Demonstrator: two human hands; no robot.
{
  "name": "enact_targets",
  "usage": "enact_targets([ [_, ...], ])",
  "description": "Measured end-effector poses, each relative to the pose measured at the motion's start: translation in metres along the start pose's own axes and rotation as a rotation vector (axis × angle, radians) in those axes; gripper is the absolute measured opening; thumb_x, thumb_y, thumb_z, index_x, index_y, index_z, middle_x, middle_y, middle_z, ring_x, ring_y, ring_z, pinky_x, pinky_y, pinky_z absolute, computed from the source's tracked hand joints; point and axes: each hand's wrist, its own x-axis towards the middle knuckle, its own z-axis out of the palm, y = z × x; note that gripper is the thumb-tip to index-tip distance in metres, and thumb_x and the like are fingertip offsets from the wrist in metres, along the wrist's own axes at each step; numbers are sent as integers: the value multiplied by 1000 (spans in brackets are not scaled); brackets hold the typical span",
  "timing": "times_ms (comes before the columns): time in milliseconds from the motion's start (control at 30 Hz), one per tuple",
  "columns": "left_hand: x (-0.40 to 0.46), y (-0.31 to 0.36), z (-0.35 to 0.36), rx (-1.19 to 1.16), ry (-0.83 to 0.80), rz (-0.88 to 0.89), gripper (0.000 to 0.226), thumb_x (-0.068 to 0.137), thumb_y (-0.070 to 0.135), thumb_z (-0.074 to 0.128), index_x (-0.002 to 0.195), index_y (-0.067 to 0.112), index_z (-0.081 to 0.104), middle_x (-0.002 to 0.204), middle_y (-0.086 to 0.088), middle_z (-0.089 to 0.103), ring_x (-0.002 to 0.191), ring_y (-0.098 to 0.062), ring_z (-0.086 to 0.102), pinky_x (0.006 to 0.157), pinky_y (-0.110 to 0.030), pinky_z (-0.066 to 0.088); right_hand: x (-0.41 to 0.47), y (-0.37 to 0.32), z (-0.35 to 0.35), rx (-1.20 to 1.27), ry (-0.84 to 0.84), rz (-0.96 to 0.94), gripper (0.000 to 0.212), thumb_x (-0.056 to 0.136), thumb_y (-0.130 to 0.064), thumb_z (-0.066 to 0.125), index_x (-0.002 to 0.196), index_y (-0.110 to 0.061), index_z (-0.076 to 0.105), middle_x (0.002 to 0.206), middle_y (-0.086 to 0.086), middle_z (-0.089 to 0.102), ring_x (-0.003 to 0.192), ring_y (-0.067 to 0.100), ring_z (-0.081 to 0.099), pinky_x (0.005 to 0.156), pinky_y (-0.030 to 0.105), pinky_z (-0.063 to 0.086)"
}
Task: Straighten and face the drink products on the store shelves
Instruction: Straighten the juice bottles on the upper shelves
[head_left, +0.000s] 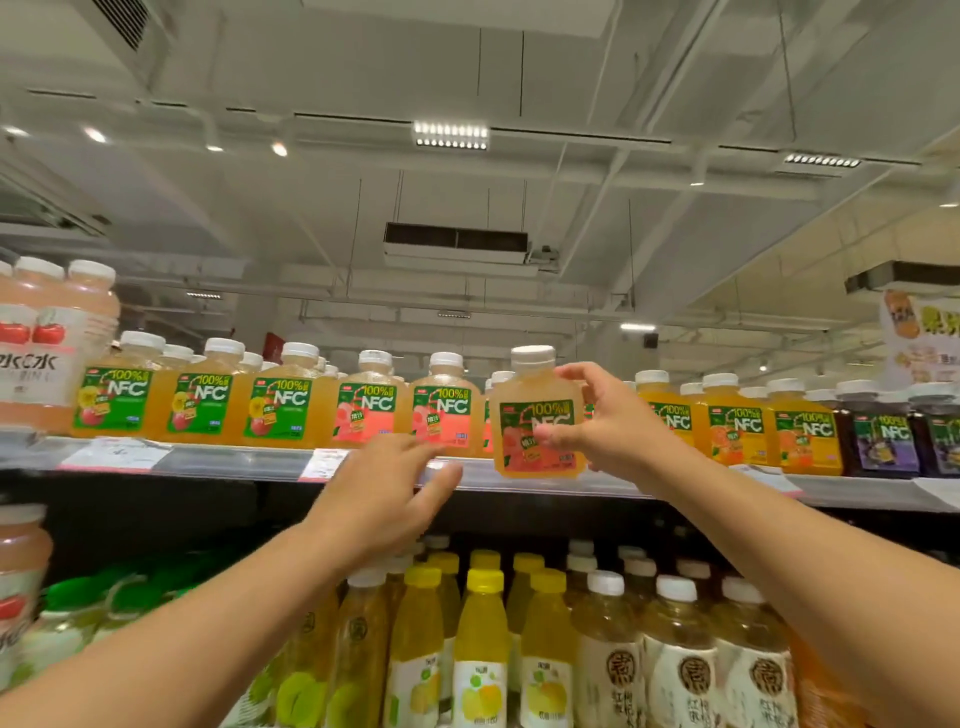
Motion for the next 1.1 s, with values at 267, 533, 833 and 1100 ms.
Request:
enact_targets([
  [267,-28,-24,48,522,-33,33,90,86,53,36,150,23,-21,161,0,-21,147,-20,-20,113,-40,-22,48,29,6,-44,66,133,56,76,-25,82,120,-27,48,96,0,68,72,16,66,45,24,46],
  [533,-25,-22,51,447,27,85,99,36,40,82,128,8,61,133,-15,59,122,-35,57,102,-48,27,71,34,30,-307,37,57,63,84,-36,72,137,-25,40,109,2,63,77,16,62,57,30,53],
  [833,-26,-26,61,432,131,95,103,36,31,81,130,10,43,133,-16,58,127,-31,39,102,-50,28,79,22,21,-946,-58,12,60,86,-63,54,130,-24,45,118,2,64,101,24,60,76,36,50],
  [1100,-27,-24,59,445,103,71,102,38,32,81,131,9,44,134,-16,58,124,-36,54,103,-50,27,84,32,31,-1047,14,43,68,74,-61,71,123,-23,45,114,3,62,101,26,60,71,37,44],
])
